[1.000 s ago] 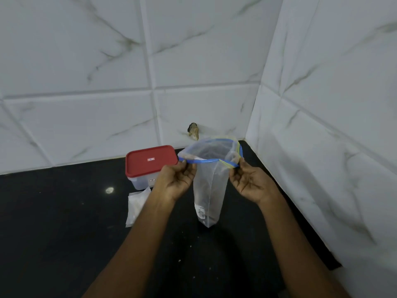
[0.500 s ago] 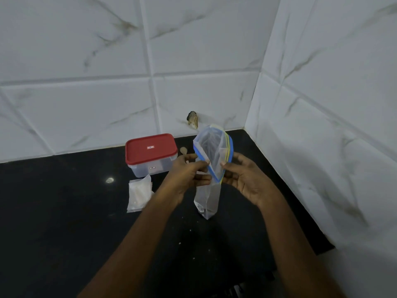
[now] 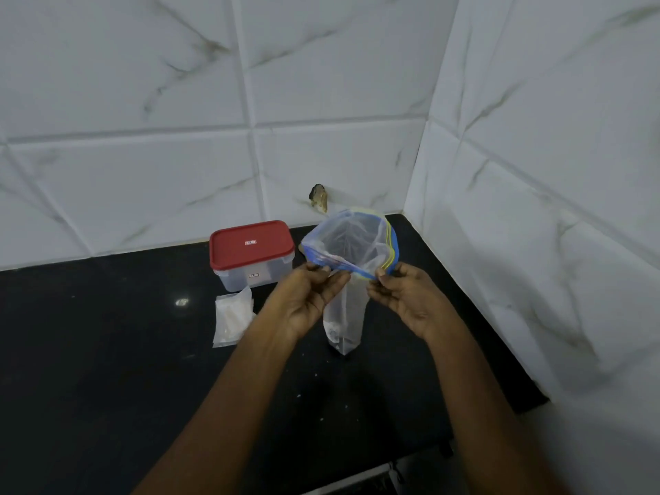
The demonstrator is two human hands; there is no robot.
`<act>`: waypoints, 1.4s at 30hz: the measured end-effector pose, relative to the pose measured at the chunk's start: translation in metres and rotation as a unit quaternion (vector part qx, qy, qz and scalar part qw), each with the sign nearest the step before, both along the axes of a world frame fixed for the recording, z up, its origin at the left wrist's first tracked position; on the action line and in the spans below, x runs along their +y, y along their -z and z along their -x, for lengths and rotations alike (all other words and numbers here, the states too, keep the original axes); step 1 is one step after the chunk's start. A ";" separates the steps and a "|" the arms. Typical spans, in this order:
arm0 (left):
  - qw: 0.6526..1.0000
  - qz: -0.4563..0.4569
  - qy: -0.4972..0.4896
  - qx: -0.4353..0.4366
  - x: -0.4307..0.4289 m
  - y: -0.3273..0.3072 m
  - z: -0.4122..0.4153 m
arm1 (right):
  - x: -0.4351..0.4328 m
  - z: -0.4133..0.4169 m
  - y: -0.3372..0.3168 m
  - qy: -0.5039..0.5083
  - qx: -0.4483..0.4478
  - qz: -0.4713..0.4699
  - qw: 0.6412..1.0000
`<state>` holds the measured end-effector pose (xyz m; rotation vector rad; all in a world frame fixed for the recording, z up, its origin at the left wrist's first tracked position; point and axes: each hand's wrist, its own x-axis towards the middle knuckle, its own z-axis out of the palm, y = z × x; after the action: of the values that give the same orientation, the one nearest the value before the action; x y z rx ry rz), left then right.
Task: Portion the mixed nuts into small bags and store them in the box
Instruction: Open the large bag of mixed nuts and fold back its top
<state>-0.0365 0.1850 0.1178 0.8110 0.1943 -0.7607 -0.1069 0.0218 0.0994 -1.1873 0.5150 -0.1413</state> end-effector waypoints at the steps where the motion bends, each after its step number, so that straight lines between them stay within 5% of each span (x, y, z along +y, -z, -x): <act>1: 0.998 0.047 -0.019 0.047 0.000 0.003 0.001 | 0.002 -0.001 0.002 0.023 -0.026 -0.064 0.997; 5: 0.977 0.152 -0.063 0.133 -0.004 0.012 0.011 | 0.012 -0.005 0.010 0.075 -0.087 -0.345 0.932; 8: 0.982 0.157 -0.033 0.099 -0.002 0.016 0.011 | 0.021 -0.002 0.015 0.036 -0.092 -0.377 0.921; 12: 0.996 -0.080 -0.001 -0.043 -0.002 0.009 0.006 | 0.017 -0.001 0.018 0.022 -0.070 -0.322 0.944; 16: 0.913 -0.351 0.059 -0.198 0.001 0.009 -0.006 | 0.004 -0.010 0.012 0.031 0.034 -0.125 0.991; 19: 0.867 -0.417 0.045 -0.269 0.005 0.010 -0.025 | -0.008 -0.024 0.004 0.076 0.102 0.062 0.990; 22: 0.877 -0.398 0.022 -0.269 0.000 0.000 -0.046 | -0.023 -0.042 -0.008 0.104 0.095 0.108 0.984; 27: 0.926 -0.317 0.046 -0.200 -0.017 -0.014 -0.084 | -0.023 -0.076 -0.024 0.008 0.083 0.157 0.984; 32: 0.932 -0.302 0.102 -0.174 -0.032 -0.016 -0.097 | -0.018 -0.101 -0.025 -0.044 0.085 0.167 0.981; 34: 0.941 -0.284 0.123 -0.136 -0.035 -0.016 -0.099 | -0.019 -0.103 -0.025 -0.053 0.085 0.134 0.986; 39: 0.980 -0.133 0.137 -0.054 -0.030 -0.016 -0.110 | -0.030 -0.098 -0.033 -0.029 0.034 -0.180 0.983; 42: 0.977 -0.153 0.128 -0.071 -0.033 -0.015 -0.106 | -0.029 -0.102 -0.024 -0.040 0.045 -0.085 0.995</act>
<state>0.0699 0.1521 0.1331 1.1962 0.0786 -0.9239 -0.0045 -0.0071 0.1234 -1.0483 0.5475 0.0252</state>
